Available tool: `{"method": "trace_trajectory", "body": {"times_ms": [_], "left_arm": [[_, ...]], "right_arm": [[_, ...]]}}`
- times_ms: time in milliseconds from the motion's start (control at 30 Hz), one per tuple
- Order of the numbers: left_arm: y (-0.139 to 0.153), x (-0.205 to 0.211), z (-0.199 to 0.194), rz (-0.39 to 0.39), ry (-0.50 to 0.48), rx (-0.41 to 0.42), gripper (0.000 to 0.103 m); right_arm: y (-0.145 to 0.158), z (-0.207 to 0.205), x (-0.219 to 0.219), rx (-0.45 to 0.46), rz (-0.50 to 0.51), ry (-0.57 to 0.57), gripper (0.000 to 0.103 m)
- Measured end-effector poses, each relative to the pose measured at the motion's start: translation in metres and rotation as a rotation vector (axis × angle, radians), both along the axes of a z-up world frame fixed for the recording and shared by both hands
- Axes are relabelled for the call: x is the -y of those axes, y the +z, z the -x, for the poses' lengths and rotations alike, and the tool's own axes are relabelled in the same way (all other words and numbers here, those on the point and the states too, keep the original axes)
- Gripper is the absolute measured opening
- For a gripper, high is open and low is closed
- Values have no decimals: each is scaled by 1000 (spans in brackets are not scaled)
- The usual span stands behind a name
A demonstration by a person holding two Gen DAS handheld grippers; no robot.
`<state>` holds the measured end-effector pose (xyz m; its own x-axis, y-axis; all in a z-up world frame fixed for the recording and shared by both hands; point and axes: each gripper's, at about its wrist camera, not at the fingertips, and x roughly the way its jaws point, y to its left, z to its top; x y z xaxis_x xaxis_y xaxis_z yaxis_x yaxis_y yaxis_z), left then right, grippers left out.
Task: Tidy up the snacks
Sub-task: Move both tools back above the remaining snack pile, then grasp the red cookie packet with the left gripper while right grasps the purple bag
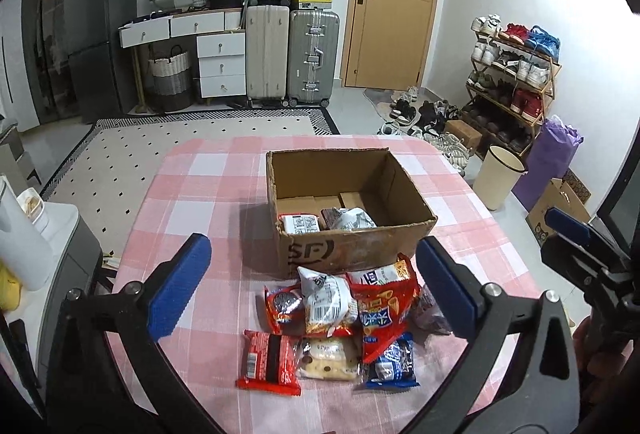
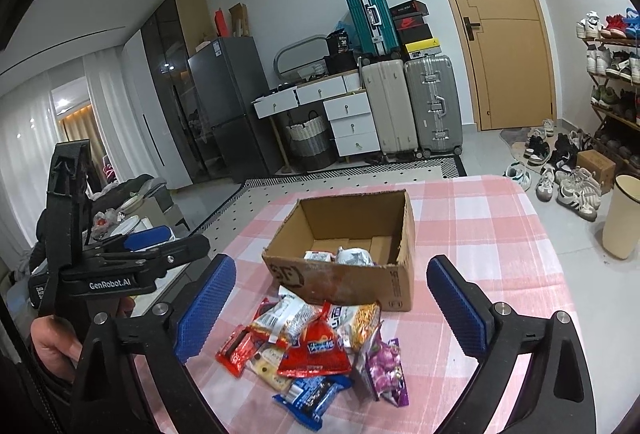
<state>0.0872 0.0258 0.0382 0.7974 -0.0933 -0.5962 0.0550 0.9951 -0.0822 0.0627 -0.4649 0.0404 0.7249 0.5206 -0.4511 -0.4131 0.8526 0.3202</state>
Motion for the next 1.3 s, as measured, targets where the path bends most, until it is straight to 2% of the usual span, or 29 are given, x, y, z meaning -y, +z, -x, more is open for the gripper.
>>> {"method": "trace_trajectory", "body": {"times_ms": [267,600,867,1300], "left_arm": [[-9,-2,29,16,6,11,102],[-49,-10,49,63,12,-27,102],[-85,-19,43,106,32,-83,102],[-131,-32,20,122,42,-146,102]], "right_arm": [[-12,21,3,-4,18,-6,102],[-51,32,7,-67,48,-6,102],[-87,23,-1,-130,75,13,102],[-135,-15,-11,-221,108,37,102]]}}
